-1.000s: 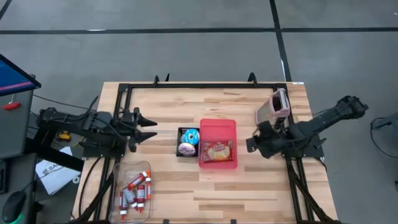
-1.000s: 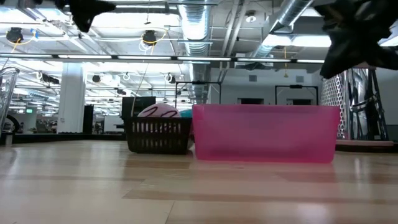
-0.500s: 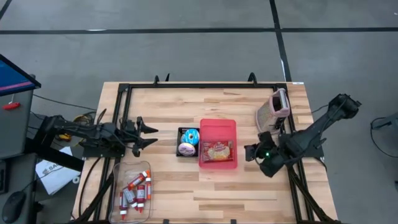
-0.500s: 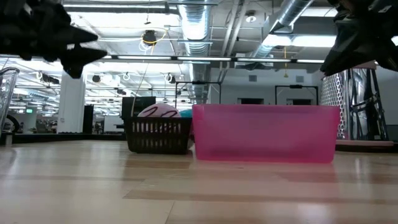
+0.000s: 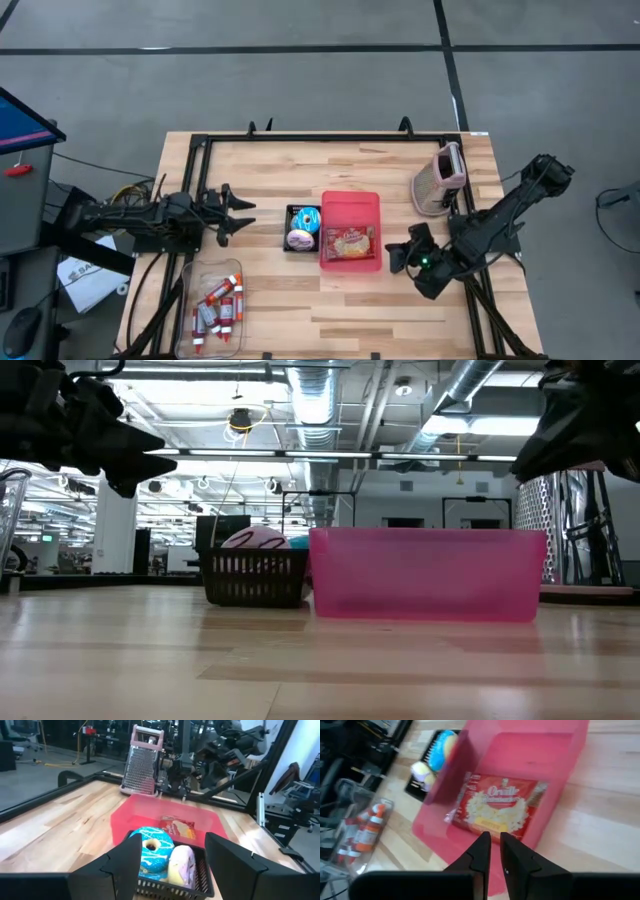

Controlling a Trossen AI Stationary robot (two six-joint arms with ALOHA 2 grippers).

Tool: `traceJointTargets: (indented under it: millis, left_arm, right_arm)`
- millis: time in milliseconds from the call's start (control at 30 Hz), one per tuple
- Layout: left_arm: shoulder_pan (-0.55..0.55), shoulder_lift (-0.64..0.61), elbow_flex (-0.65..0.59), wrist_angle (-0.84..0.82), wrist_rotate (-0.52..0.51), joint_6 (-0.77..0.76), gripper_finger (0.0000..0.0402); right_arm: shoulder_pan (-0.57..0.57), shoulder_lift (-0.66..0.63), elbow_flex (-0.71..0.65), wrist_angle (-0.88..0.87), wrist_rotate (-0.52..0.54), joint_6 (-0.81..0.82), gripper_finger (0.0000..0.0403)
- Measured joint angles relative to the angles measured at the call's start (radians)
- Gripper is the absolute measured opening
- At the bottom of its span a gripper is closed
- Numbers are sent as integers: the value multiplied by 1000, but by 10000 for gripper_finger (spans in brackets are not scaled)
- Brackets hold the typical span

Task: Pick & Place Food Item
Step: Return to Home Position

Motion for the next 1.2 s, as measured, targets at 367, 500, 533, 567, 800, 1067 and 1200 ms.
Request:
traceJointTargets:
  millis: [367, 500, 533, 567, 800, 1067, 1200]
  left_arm:
    - [-23, 0, 0, 92, 9, -21, 214]
    - [-47, 0, 0, 86, 9, -18, 214]
    - [-51, 1, 0, 75, 8, -14, 214]
    - [-52, 2, 0, 63, 5, -13, 214]
    - [-52, 5, -1, -12, -4, -45, 214]
    - [-52, 6, -1, -12, -4, -45, 214]
    - [-52, 6, -1, -12, -6, -45, 214]
  right_arm:
    - [9, 2, 0, 70, 38, -103, 36]
    - [9, 2, 0, 72, 40, -115, 36]
    - [9, 2, 0, 73, 46, -117, 36]
    - [11, 2, 0, 78, 53, -122, 36]
    - [20, 2, 0, 150, 101, -232, 36]
    - [-60, 2, 0, 380, 83, -635, 36]
    - [-160, 2, 0, 609, -84, -1001, 36]
